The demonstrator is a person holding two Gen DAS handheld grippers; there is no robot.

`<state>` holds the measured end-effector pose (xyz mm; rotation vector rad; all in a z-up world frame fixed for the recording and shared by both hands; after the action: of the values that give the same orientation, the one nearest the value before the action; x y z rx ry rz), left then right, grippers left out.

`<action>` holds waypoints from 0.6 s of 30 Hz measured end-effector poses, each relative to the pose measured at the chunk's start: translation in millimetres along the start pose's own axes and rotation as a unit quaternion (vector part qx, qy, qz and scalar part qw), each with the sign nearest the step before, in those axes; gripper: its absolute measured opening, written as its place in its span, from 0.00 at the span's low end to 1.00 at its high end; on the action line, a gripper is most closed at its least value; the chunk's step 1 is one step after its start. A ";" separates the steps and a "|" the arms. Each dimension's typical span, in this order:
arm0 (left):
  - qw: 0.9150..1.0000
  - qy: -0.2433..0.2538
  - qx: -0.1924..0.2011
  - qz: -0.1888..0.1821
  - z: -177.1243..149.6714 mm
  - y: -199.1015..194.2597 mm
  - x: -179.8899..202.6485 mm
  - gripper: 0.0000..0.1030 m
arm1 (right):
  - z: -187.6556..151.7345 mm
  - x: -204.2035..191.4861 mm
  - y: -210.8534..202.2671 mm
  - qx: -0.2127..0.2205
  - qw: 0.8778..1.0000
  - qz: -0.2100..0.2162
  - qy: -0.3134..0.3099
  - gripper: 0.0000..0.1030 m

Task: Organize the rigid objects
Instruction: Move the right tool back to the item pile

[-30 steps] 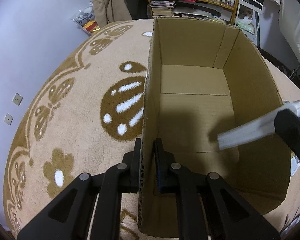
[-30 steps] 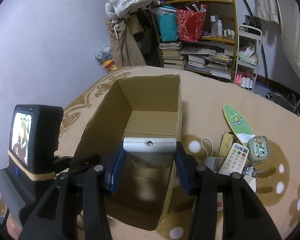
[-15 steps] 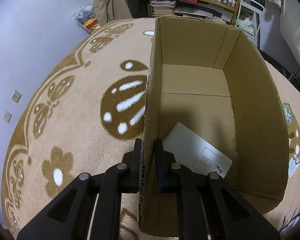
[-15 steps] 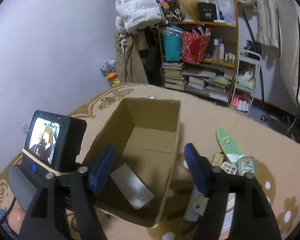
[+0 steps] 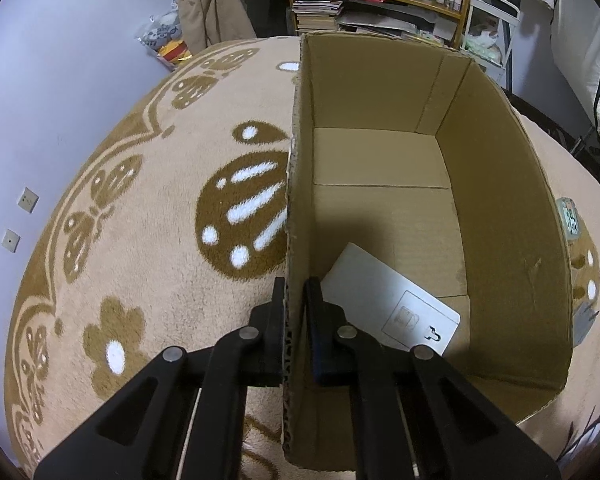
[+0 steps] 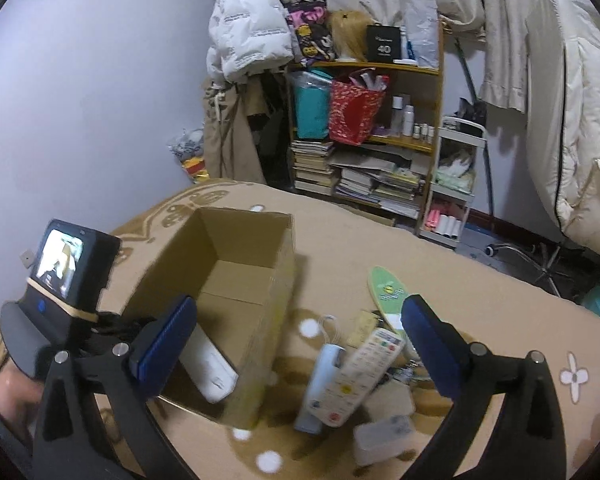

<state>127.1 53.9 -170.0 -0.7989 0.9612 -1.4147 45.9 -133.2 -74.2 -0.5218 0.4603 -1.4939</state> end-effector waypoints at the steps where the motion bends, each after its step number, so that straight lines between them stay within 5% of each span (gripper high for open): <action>1: 1.000 0.000 0.000 0.001 -0.2 -0.2 0.0 0.07 | -2.1 3.7 -1.1 -0.001 1.000 -0.004 0.001 1.00; 18: 1.000 -0.009 -0.002 -0.002 -0.6 -2.0 -0.1 0.07 | -79.3 80.7 9.5 -0.072 0.993 -0.046 0.085 1.00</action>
<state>125.7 54.0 -168.5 -0.8160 0.9494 -1.4066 9.4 -217.1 -141.4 -0.5369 0.6902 -1.6095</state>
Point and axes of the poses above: each gripper's, at about its wrist camera, not at the fingertips, and y roughly the way its jaws point, x to its right, z to its top, the point moved 5 cm from there along y, roughly the way its jaws point, and after that the axes turned 5 degrees about -y, right-handed, at the moved point
